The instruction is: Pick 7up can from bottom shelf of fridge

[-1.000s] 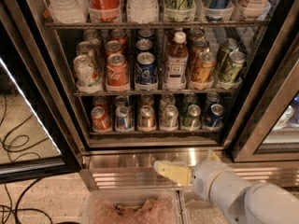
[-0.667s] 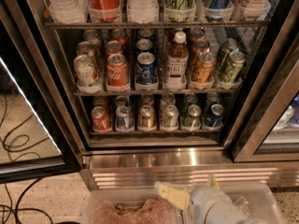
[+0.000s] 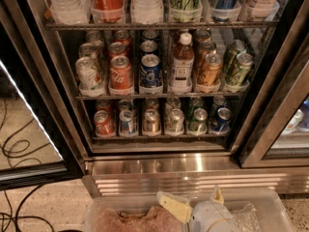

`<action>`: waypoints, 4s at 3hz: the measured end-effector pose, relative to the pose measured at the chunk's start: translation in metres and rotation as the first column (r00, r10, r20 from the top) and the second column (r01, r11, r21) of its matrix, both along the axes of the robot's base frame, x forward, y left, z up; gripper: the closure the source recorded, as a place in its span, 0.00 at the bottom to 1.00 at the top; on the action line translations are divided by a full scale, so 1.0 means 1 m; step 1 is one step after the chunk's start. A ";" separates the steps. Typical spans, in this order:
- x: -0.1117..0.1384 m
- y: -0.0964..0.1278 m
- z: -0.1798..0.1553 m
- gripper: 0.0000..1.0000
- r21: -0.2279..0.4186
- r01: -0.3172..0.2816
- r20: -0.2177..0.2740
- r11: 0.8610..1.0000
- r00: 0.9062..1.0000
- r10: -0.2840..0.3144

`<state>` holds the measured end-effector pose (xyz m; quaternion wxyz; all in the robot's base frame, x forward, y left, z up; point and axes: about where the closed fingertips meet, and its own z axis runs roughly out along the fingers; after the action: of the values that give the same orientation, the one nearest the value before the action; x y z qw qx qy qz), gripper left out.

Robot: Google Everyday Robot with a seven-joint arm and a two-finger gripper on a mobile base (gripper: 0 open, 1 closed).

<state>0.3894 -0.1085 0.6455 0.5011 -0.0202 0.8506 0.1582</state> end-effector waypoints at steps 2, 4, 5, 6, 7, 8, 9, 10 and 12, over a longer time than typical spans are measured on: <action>0.029 0.027 0.030 0.00 0.041 0.056 0.267 0.998 0.961 -0.065; 0.034 0.011 0.029 0.00 0.063 0.119 0.311 0.991 0.941 -0.133; 0.035 0.021 0.017 0.00 0.064 0.105 0.338 0.992 0.933 -0.121; 0.045 0.036 0.002 0.00 0.068 0.113 0.406 0.991 0.904 -0.130; 0.044 0.039 0.009 0.00 0.075 0.114 0.456 0.991 0.880 -0.136; 0.041 0.043 0.007 0.00 0.077 0.113 0.458 0.991 0.878 -0.136; 0.046 0.053 -0.008 0.00 0.057 0.143 0.477 0.988 0.865 -0.153; 0.058 0.046 -0.027 0.00 0.015 0.246 0.495 0.969 0.840 -0.221; 0.070 0.024 -0.038 0.00 -0.082 0.404 0.568 0.911 0.770 -0.290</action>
Offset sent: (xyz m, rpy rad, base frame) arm 0.0509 0.0010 0.0475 0.0739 -0.4950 -0.2808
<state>0.4599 -0.0842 0.6077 0.7376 0.0440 0.6728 -0.0358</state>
